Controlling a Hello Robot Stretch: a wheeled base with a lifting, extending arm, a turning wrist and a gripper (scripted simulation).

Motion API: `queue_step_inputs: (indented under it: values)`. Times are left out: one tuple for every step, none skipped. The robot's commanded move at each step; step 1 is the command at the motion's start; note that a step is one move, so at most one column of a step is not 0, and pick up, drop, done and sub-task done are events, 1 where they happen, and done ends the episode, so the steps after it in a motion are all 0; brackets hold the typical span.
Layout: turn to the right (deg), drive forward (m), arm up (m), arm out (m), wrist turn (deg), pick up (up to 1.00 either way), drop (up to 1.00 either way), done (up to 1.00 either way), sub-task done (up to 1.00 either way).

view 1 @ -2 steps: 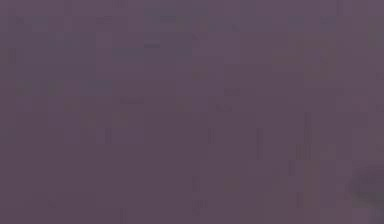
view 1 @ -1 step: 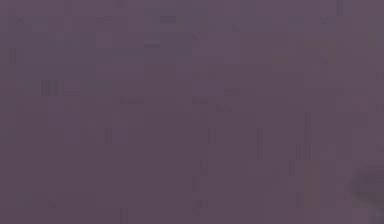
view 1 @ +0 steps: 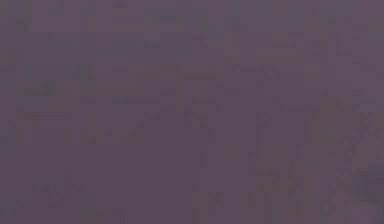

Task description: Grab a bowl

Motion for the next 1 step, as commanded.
queue_step_inputs:
  values:
    - [0.0,0.00,0.00,0.00,0.0,0.00,0.00,1.00,0.00]
